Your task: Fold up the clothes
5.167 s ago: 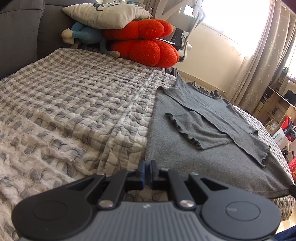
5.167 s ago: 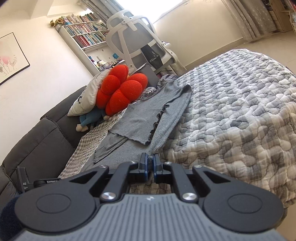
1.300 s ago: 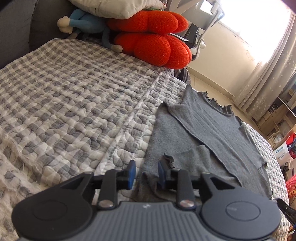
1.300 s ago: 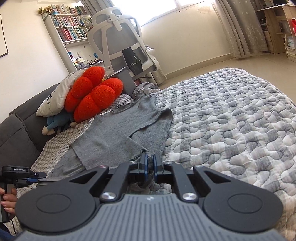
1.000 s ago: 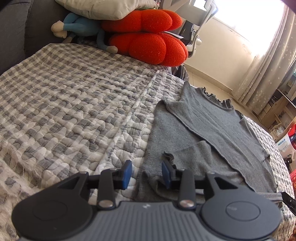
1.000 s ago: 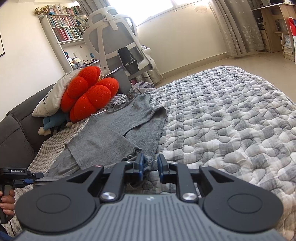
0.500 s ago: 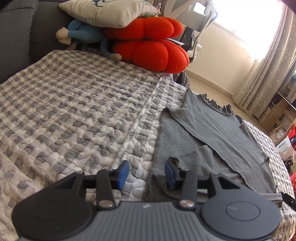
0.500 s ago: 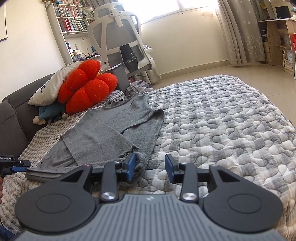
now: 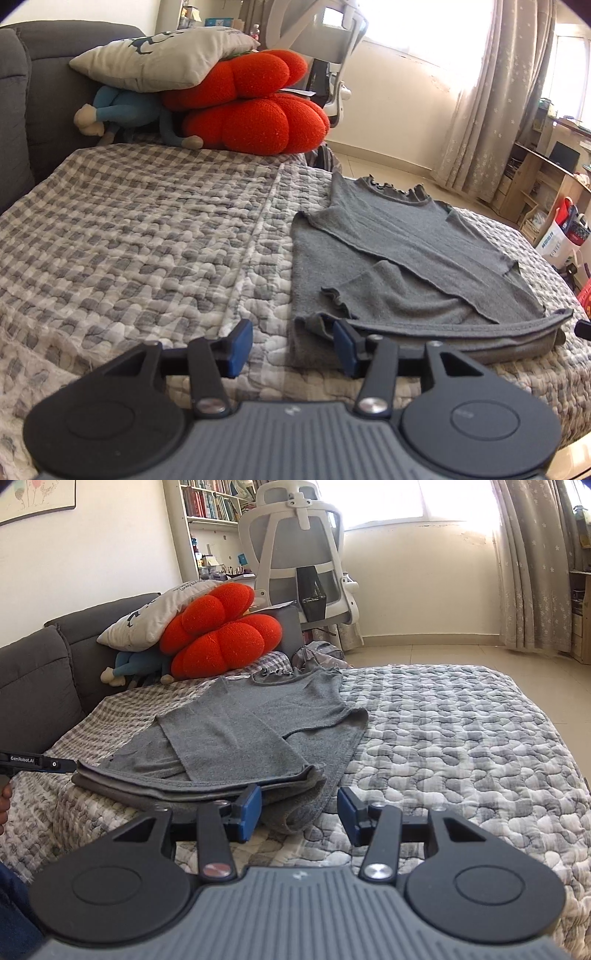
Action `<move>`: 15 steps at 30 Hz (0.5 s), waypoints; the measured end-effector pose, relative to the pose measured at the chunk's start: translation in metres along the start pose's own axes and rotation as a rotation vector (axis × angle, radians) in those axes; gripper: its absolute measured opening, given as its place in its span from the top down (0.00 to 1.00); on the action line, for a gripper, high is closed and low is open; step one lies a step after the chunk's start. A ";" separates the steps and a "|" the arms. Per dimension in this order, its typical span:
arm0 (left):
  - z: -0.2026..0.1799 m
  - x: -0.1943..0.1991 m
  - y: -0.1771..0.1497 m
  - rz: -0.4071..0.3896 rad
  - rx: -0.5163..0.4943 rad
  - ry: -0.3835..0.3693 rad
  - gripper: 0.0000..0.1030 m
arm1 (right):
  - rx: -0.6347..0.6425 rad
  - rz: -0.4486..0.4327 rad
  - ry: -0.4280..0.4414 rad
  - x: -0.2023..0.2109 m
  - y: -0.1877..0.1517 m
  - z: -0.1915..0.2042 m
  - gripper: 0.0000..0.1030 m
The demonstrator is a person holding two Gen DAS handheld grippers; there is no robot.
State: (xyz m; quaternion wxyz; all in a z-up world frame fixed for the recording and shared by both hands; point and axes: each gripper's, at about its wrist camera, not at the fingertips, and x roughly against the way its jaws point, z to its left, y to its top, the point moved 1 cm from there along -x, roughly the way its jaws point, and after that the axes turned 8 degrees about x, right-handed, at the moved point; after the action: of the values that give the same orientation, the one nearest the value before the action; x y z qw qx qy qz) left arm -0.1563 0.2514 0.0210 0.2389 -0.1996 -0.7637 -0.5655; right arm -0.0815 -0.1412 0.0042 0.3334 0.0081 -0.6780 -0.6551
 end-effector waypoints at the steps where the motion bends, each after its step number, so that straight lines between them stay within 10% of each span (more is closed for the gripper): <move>1: -0.002 0.000 -0.002 -0.001 -0.023 -0.003 0.50 | 0.011 0.007 0.000 -0.002 0.000 0.000 0.52; 15: -0.029 -0.028 -0.001 0.018 -0.255 0.038 0.46 | 0.024 0.054 -0.034 -0.037 0.012 -0.001 0.52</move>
State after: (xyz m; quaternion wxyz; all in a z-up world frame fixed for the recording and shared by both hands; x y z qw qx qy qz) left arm -0.1303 0.2219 0.0110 0.2312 -0.2246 -0.6790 -0.6596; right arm -0.0471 -0.1242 -0.0013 0.3391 -0.0174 -0.6915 -0.6375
